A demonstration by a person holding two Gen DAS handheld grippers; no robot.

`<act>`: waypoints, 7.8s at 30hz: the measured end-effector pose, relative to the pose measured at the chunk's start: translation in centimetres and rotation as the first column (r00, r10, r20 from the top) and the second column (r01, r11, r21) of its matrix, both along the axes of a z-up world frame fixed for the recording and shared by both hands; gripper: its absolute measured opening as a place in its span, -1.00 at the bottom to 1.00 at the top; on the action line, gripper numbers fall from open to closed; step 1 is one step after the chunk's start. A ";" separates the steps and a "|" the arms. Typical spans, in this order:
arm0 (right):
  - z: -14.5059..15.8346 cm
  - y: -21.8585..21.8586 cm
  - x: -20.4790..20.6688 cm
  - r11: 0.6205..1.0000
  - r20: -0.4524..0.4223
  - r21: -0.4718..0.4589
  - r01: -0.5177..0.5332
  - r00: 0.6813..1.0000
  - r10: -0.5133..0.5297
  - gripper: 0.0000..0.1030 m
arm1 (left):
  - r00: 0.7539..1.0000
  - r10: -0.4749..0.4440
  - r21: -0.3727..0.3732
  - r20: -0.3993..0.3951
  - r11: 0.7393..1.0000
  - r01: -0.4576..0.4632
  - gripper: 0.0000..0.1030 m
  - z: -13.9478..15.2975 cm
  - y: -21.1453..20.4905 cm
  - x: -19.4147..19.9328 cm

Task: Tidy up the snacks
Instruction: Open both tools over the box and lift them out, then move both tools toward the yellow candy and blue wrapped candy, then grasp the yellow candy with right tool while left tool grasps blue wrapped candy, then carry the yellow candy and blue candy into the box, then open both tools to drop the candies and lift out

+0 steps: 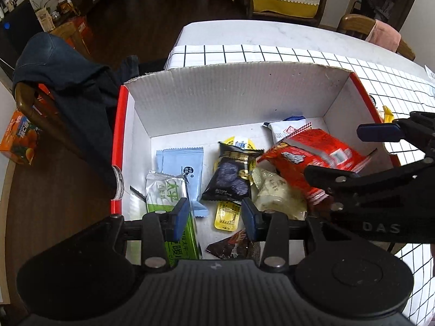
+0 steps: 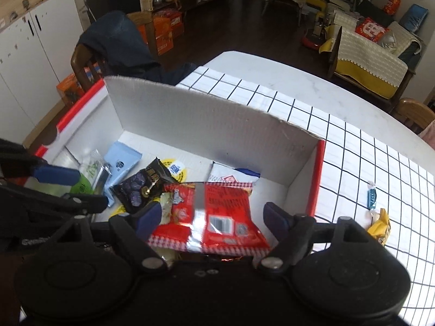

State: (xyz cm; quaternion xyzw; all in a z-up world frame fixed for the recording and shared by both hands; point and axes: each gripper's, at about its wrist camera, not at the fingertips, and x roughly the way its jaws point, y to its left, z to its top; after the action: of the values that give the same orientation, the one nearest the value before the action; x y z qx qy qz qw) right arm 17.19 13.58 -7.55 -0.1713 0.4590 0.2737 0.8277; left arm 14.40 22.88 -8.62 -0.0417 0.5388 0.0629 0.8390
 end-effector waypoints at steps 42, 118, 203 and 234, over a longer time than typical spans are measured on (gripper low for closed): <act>9.4 -21.4 -2.2 0.957 0.115 0.276 0.085 0.986 -0.121 0.99 | 0.956 -0.137 0.043 0.259 0.991 0.130 0.63 7.8 -16.3 4.9; -3.4 -31.7 12.9 0.965 -0.052 0.258 -0.042 0.997 0.057 -0.37 | 0.994 0.063 -0.053 -0.092 0.996 -0.068 -0.76 -11.0 -30.4 36.5; 2.3 -5.5 -4.9 0.978 -0.066 0.207 0.009 0.998 0.005 -0.37 | 0.997 0.081 -0.080 -0.007 0.993 -0.082 -0.76 2.3 -0.7 -2.2; 2.0 -7.0 -5.9 0.951 -0.077 0.286 0.119 0.992 -0.101 -0.34 | 0.999 0.027 -0.064 0.025 0.998 -0.026 -0.65 0.9 -2.0 -3.7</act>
State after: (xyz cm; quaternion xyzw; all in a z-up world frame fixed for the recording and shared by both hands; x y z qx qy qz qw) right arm 11.34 6.63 -5.52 -0.0139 0.4481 0.2968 0.8432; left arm 10.69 20.85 -7.72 -0.0763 0.5292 0.0564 0.8432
